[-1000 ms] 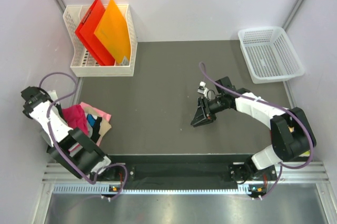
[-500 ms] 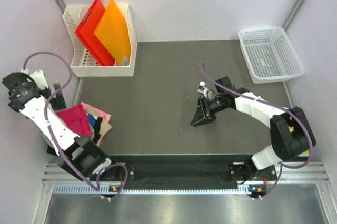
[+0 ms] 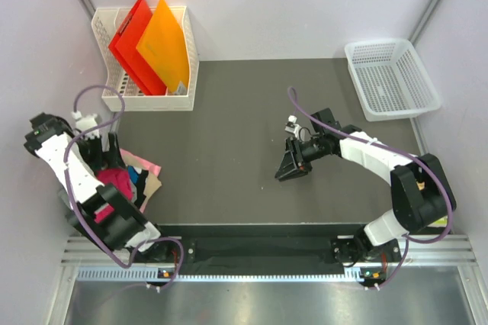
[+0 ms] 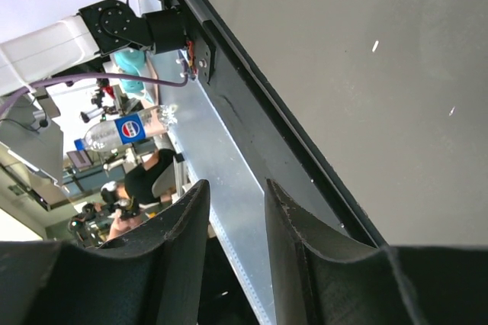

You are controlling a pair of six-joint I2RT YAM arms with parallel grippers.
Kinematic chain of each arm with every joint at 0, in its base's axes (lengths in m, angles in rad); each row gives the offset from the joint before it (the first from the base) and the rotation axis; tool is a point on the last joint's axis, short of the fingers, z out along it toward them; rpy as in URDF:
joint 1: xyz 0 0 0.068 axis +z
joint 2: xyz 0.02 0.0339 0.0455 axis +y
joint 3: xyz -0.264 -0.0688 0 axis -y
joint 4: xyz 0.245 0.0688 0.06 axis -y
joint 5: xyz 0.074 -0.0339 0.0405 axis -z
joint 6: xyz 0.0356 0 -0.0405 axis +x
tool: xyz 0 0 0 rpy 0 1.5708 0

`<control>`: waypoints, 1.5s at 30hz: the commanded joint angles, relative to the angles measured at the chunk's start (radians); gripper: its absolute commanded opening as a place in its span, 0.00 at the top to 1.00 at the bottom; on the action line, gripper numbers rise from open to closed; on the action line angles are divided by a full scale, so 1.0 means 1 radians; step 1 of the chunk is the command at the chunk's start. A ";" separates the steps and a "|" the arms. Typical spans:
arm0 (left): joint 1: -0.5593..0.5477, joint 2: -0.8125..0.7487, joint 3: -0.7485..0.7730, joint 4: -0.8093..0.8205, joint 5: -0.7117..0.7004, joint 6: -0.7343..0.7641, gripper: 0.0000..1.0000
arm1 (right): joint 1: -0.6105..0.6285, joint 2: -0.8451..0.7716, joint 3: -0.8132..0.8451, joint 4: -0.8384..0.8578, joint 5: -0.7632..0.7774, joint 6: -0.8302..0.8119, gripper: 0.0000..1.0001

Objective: Fold and stack the t-shirts
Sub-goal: Put the neatly folded tshirt into the corner of the board with the left arm

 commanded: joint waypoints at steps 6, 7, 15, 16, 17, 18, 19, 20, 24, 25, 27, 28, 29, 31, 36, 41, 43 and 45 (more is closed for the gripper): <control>-0.003 0.113 -0.158 -0.008 -0.036 0.044 0.05 | -0.007 -0.004 0.038 0.001 0.006 -0.024 0.65; -0.004 0.128 -0.152 -0.013 -0.033 0.044 0.06 | -0.007 -0.004 0.040 -0.001 0.006 -0.021 0.65; -0.012 0.102 0.115 -0.207 0.041 0.082 0.04 | -0.007 -0.015 0.064 -0.001 0.010 -0.018 0.63; -0.013 0.083 0.194 -0.208 0.061 0.073 0.03 | -0.007 -0.018 0.074 0.001 0.016 -0.018 0.62; -0.051 0.067 0.227 -0.206 0.058 0.068 0.01 | -0.005 -0.018 0.084 -0.004 0.019 -0.018 0.60; -0.091 0.054 0.256 -0.209 0.044 0.038 0.01 | -0.007 -0.021 0.109 -0.004 0.026 -0.016 0.53; -0.145 0.035 0.302 -0.208 0.018 0.007 0.01 | -0.007 -0.021 0.124 -0.010 0.058 -0.018 0.50; -0.259 0.027 0.319 -0.206 -0.014 -0.023 0.01 | -0.007 -0.019 0.144 -0.034 0.081 -0.021 0.46; -0.411 0.064 0.382 -0.159 0.042 -0.200 0.01 | -0.007 -0.015 0.279 -0.114 0.221 -0.065 0.20; -0.420 0.096 0.394 -0.137 0.062 -0.226 0.02 | -0.007 -0.019 0.303 -0.132 0.279 -0.084 0.17; -0.446 0.124 0.396 -0.065 0.084 -0.305 0.02 | -0.005 -0.021 0.374 -0.186 0.328 -0.101 0.10; -0.458 0.142 0.402 -0.048 0.090 -0.323 0.02 | -0.007 -0.024 0.397 -0.203 0.371 -0.120 0.08; -0.483 0.148 0.402 -0.034 0.085 -0.336 0.01 | -0.007 -0.030 0.417 -0.235 0.391 -0.125 0.07; -0.513 0.149 0.391 0.022 0.058 -0.373 0.01 | -0.007 -0.045 0.462 -0.257 0.434 -0.137 0.04; -0.601 0.136 0.327 0.154 0.026 -0.445 0.01 | -0.007 -0.076 0.485 -0.281 0.456 -0.136 0.00; -0.746 0.159 0.293 0.243 -0.069 -0.496 0.01 | -0.020 -0.081 0.505 -0.295 0.473 -0.136 0.00; -0.766 0.168 0.281 0.268 -0.093 -0.504 0.01 | -0.028 -0.076 0.520 -0.306 0.477 -0.137 0.00; -0.795 0.182 0.285 0.292 -0.099 -0.513 0.01 | -0.048 -0.072 0.543 -0.312 0.465 -0.141 0.00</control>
